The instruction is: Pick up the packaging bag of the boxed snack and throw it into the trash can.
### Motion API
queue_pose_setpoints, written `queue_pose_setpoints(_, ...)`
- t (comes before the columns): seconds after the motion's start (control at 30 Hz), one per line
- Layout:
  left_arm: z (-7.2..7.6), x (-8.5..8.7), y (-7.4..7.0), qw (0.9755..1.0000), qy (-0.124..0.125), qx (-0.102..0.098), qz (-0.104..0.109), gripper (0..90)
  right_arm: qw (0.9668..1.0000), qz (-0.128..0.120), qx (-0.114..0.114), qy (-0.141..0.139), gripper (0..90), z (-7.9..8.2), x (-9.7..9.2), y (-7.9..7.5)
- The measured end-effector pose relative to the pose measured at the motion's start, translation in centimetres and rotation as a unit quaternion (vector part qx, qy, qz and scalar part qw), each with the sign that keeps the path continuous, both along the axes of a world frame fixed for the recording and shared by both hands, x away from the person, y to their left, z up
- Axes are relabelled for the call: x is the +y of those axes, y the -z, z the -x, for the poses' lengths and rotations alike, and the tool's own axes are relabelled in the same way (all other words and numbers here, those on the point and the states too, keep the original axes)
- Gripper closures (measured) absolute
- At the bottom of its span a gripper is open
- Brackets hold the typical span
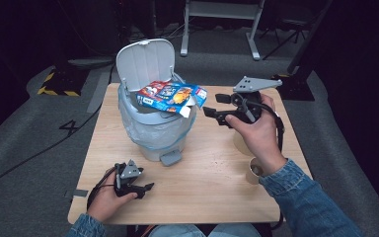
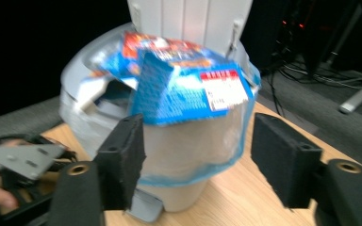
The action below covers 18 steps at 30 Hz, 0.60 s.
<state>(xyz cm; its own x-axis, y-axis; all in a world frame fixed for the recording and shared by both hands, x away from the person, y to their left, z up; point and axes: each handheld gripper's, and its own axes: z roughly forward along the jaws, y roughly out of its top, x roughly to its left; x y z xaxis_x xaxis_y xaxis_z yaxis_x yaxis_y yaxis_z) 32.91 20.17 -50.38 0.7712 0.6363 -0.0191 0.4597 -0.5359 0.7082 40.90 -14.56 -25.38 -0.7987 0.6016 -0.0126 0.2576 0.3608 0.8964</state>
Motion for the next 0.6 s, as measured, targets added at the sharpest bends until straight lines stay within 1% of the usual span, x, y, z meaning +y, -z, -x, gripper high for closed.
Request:
queue_pose_setpoints(0.03,0.0,0.0,0.0,1.0000,0.000,0.000,-0.001,29.8,0.9999,0.005,0.009,0.007,33.3,-0.3,0.3,0.8)
queue_pose_setpoints(0.07,0.0,0.0,0.0,1.0000,0.000,0.000,-0.001,29.8,0.9999,0.005,0.009,0.007,33.3,-0.3,0.3,0.8)
queue_pose_setpoints(0.1,0.0,0.0,0.0,1.0000,0.000,0.000,-0.001,29.8,0.9997,0.007,0.024,0.009,33.4,-0.7,0.6,1.4)
queue_pose_setpoints(0.17,0.0,0.0,0.0,1.0000,0.000,0.000,0.000,29.8,0.9995,0.008,0.027,0.010,33.4,-0.9,0.8,1.7)
queue_pose_setpoints(0.2,0.0,0.0,0.0,1.0000,0.000,0.000,0.000,29.8,0.9994,0.012,0.028,0.016,33.4,-1.1,1.0,1.9)
queue_pose_setpoints(0.23,0.0,0.0,0.0,1.0000,0.000,0.000,-0.001,29.8,0.9994,0.015,0.025,0.019,33.2,-1.3,1.1,2.1)
queue_pose_setpoints(0.27,0.0,0.0,0.0,1.0000,0.000,0.000,0.000,29.7,0.9994,0.017,0.014,0.027,31.9,-1.6,1.4,2.2)
queue_pose_setpoints(0.3,0.0,0.0,0.0,1.0000,0.000,0.000,0.000,29.7,0.9994,0.017,0.014,0.027,31.9,-1.6,1.4,2.2)
queue_pose_setpoints(0.33,0.0,0.0,0.0,1.0000,0.000,0.000,0.000,29.7,0.9993,0.019,0.000,0.032,29.7,-1.7,1.6,2.0)
queue_pose_setpoints(0.37,0.0,0.0,0.0,1.0000,0.001,0.000,0.000,29.7,0.9993,0.019,0.000,0.032,29.7,-1.7,1.6,2.0)
queue_pose_setpoints(0.4,0.0,0.0,0.0,1.0000,0.000,0.000,0.000,29.7,0.9993,0.018,-0.004,0.034,29.6,-1.7,1.7,1.9)
queue_pose_setpoints(0.47,0.0,0.0,0.0,1.0000,0.000,0.000,-0.001,29.7,0.9993,0.012,-0.009,0.035,29.6,-1.7,2.0,1.5)
queue_pose_setpoints(0.5,0.0,0.0,0.0,1.0000,0.000,0.000,0.000,29.7,0.9992,0.003,-0.018,0.036,29.9,-1.6,2.1,1.1)
queue_pose_setpoints(0.53,0.0,0.0,0.0,1.0000,0.000,0.000,0.000,29.7,0.9992,0.003,-0.018,0.036,29.9,-1.6,2.1,1.1)
queue_pose_setpoints(0.6,0.0,0.0,0.0,1.0000,0.001,0.000,0.000,29.7,0.9987,-0.011,-0.032,0.038,30.6,-1.4,2.2,0.6)
